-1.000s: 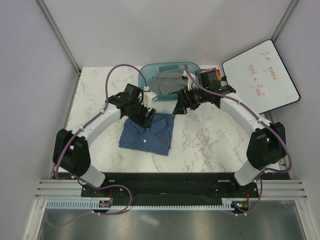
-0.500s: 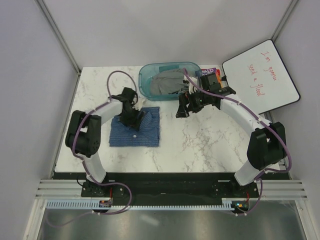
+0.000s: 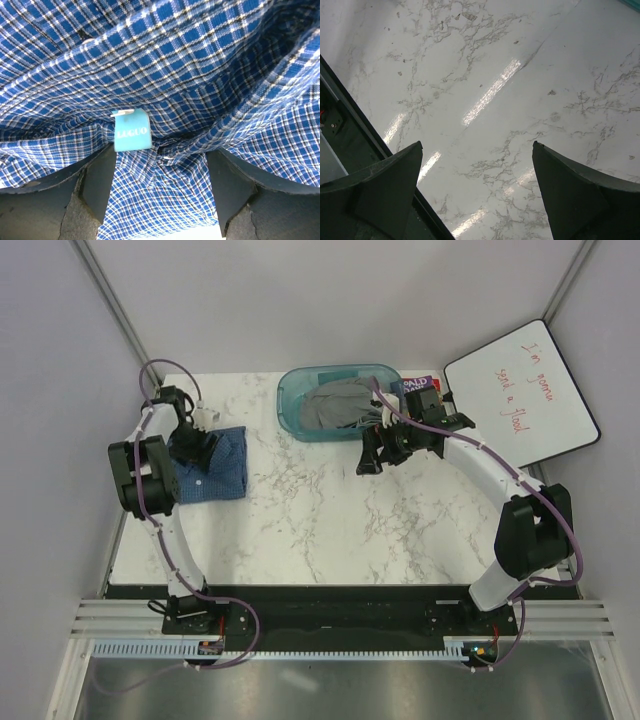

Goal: Fold and stack the long sleeve shirts
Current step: Neatly place the folded shirt to the corner

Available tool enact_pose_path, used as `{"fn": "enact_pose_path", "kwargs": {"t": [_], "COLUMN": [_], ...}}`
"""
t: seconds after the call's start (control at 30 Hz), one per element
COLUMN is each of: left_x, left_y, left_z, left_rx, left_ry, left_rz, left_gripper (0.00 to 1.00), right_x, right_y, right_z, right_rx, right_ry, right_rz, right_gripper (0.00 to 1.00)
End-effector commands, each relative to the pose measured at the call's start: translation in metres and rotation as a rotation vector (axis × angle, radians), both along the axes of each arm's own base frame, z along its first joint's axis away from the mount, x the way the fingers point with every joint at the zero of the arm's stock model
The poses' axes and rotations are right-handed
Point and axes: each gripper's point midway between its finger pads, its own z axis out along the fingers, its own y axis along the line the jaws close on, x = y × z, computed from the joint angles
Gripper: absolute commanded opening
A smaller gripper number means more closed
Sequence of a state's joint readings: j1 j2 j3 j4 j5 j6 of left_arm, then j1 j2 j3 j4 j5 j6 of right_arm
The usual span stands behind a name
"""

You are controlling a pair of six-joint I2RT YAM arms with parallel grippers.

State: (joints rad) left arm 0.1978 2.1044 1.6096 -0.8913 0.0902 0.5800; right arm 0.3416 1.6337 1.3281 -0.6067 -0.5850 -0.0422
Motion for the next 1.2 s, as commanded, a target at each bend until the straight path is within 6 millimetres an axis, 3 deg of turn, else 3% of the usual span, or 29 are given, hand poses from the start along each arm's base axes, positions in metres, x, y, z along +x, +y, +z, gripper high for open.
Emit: {"fn": "enact_pose_path", "kwargs": {"t": [0.0,0.13,0.23,0.27,0.37,0.4,0.43,0.47,0.5,0.53,0.57,0.6,0.63,0.7,0.73,0.8,0.83,1.0,1.17], "left_x": [0.047,0.078,0.098,0.106,0.099,0.09,0.084,0.067,0.055,0.035,0.023,0.009,-0.012,-0.028,-0.047,-0.055,-0.069,-0.077,-0.061], "left_y": [0.006,0.003,0.001,-0.003,-0.017,-0.02,-0.022,-0.029,-0.032,-0.036,-0.042,-0.045,-0.048,-0.049,-0.049,-0.045,-0.045,-0.028,-0.024], "left_z": [-0.02,-0.007,0.037,0.073,0.129,0.162,0.173,0.171,0.189,0.173,0.17,0.18,0.153,0.14,0.125,0.114,0.1,0.07,0.038], "left_rx": [0.007,-0.023,-0.03,-0.044,-0.089,-0.086,-0.095,-0.126,-0.13,-0.157,-0.19,-0.195,-0.214,-0.21,-0.213,-0.194,-0.191,-0.096,-0.107], "left_ry": [-0.02,-0.103,-0.201,-0.278,-0.362,-0.418,-0.428,-0.394,-0.421,-0.365,-0.352,-0.371,-0.298,-0.289,-0.256,-0.26,-0.229,-0.227,-0.215], "left_rz": [-0.15,-0.168,-0.145,-0.144,-0.136,-0.13,-0.113,-0.114,-0.115,-0.095,-0.097,-0.098,-0.08,-0.08,-0.068,-0.061,-0.05,0.015,0.078], "left_gripper": [0.79,0.78,0.8,0.81,0.85,0.87,0.88,0.89,0.89,0.89,0.89,0.88,0.88,0.88,0.89,0.89,0.89,0.9,0.9], "right_x": [0.008,0.01,0.013,0.014,0.018,0.021,0.021,0.023,0.024,0.025,0.024,0.024,0.023,0.019,0.017,0.013,0.011,0.005,0.006], "right_y": [-0.004,-0.005,-0.009,-0.011,-0.02,-0.025,-0.028,-0.031,-0.036,-0.038,-0.042,-0.045,-0.047,-0.049,-0.05,-0.052,-0.053,-0.056,-0.055], "right_z": [0.004,0.006,0.012,0.018,0.029,0.032,0.036,0.039,0.041,0.045,0.045,0.045,0.048,0.046,0.048,0.045,0.048,0.044,0.037], "right_rx": [-0.006,-0.007,-0.013,-0.014,-0.02,-0.02,-0.019,-0.02,-0.02,-0.016,-0.021,-0.021,-0.018,-0.019,-0.019,-0.02,-0.02,-0.029,-0.023], "right_ry": [-0.022,-0.023,-0.039,-0.052,-0.082,-0.089,-0.1,-0.108,-0.113,-0.125,-0.124,-0.125,-0.13,-0.125,-0.13,-0.126,-0.135,-0.133,-0.116], "right_rz": [-0.001,-0.004,-0.012,-0.014,-0.034,-0.048,-0.057,-0.066,-0.079,-0.087,-0.097,-0.107,-0.112,-0.116,-0.119,-0.122,-0.122,-0.129,-0.128], "right_gripper": [0.98,0.98,0.98,0.98,0.98,0.98,0.98,0.98,0.98,0.98,0.98,0.98,0.98,0.98,0.98,0.98,0.98,0.98,0.98]}}
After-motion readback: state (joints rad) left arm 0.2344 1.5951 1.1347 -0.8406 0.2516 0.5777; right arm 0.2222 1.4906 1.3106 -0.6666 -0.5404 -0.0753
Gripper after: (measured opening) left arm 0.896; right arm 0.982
